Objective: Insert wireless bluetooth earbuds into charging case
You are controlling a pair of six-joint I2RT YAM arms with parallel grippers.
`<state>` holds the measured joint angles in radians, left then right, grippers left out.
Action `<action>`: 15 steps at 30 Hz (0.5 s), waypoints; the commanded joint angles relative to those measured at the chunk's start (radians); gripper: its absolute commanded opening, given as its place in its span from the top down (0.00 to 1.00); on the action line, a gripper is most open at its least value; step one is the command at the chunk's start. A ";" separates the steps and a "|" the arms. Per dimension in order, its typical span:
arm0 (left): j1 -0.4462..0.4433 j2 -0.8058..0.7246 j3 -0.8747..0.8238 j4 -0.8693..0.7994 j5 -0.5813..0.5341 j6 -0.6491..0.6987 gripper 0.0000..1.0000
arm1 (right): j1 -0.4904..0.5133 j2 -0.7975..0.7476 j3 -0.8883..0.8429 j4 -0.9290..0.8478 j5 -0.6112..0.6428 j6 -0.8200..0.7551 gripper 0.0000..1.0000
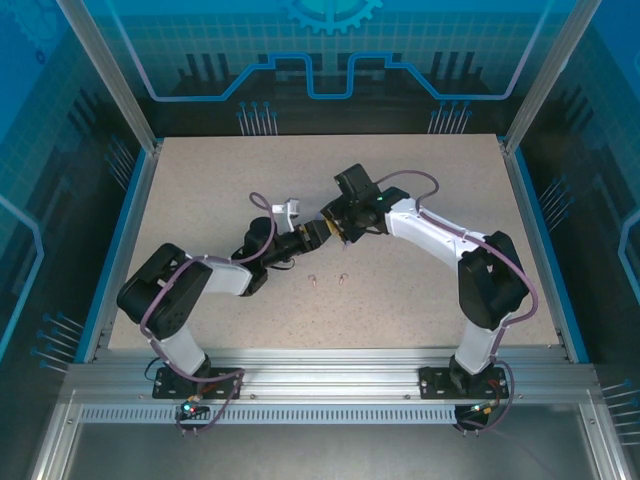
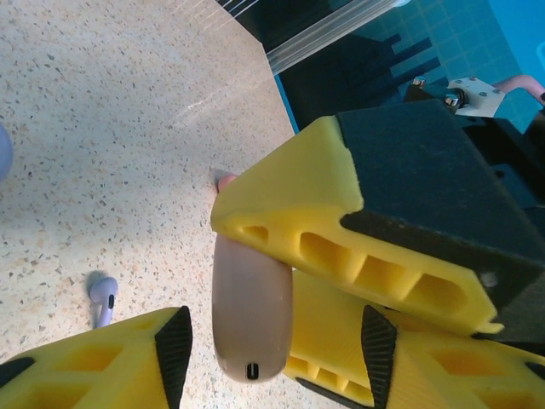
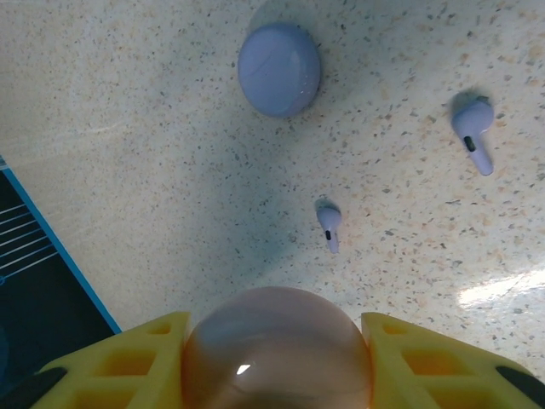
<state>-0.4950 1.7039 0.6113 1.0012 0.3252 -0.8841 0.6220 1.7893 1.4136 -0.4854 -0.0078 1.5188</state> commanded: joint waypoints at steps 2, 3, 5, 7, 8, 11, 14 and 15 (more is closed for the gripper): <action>-0.008 0.023 0.023 0.055 -0.031 0.029 0.44 | 0.018 0.021 0.037 0.011 0.008 0.017 0.56; -0.007 0.025 0.023 0.059 -0.034 0.030 0.46 | 0.019 0.022 0.039 0.011 0.008 0.017 0.56; -0.007 0.032 0.025 0.064 -0.039 0.029 0.49 | 0.020 0.024 0.038 0.011 0.008 0.017 0.56; -0.008 0.038 0.025 0.070 -0.041 0.028 0.52 | 0.020 0.024 0.038 0.011 0.008 0.017 0.56; -0.007 0.040 0.025 0.073 -0.042 0.028 0.53 | 0.020 0.024 0.037 0.011 0.009 0.017 0.56; -0.007 0.038 0.025 0.074 -0.049 0.031 0.56 | 0.019 0.022 0.033 0.010 0.012 0.017 0.56; -0.008 0.033 0.019 0.076 -0.063 0.034 0.58 | 0.019 0.020 0.030 0.009 0.015 0.017 0.56; -0.007 0.030 0.017 0.078 -0.068 0.034 0.58 | 0.019 0.020 0.031 0.007 0.015 0.017 0.56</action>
<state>-0.4950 1.7367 0.6144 1.0340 0.2905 -0.8814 0.6296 1.7966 1.4216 -0.4774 -0.0074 1.5200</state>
